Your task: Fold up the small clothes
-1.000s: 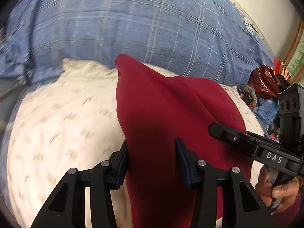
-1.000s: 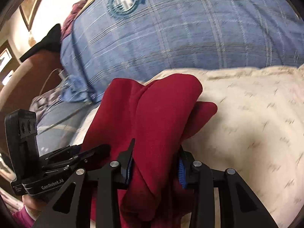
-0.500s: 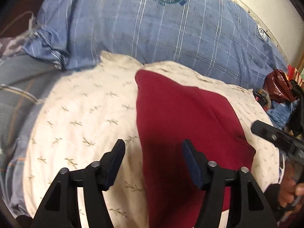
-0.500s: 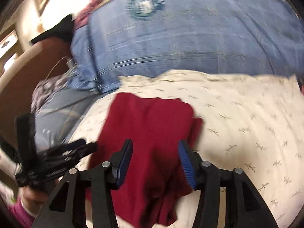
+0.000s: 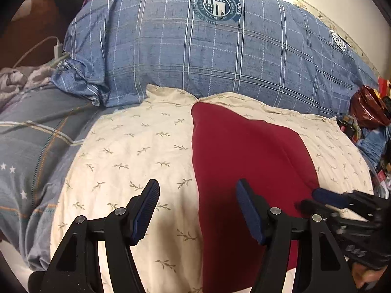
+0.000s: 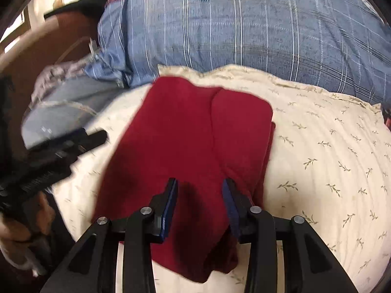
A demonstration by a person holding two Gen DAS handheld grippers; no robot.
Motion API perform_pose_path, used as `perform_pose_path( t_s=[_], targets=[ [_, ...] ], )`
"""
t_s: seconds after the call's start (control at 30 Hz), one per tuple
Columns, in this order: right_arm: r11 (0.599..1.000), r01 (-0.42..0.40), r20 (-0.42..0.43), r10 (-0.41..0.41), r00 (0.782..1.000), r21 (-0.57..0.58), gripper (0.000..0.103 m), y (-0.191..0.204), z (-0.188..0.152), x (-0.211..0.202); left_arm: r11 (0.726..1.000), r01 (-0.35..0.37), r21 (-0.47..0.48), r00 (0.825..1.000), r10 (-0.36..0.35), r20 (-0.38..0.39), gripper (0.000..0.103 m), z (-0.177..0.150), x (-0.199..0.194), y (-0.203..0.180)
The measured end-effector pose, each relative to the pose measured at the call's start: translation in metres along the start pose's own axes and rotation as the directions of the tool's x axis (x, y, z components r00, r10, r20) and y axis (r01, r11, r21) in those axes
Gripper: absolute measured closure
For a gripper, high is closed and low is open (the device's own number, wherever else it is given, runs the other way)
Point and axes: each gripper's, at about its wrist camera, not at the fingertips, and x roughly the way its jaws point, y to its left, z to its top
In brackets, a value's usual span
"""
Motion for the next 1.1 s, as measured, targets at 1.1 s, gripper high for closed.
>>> perform_pose_path(
  t_s=[1.1],
  targets=[
    [0.995, 0.083, 0.080, -0.088, 0.993, 0.061, 0.029, 0.001, -0.001, -0.024, 0.999, -0.036, 0.023, 0.997, 0.034, 0.070, 0.036, -0.008, -0.016, -0.002]
  ],
)
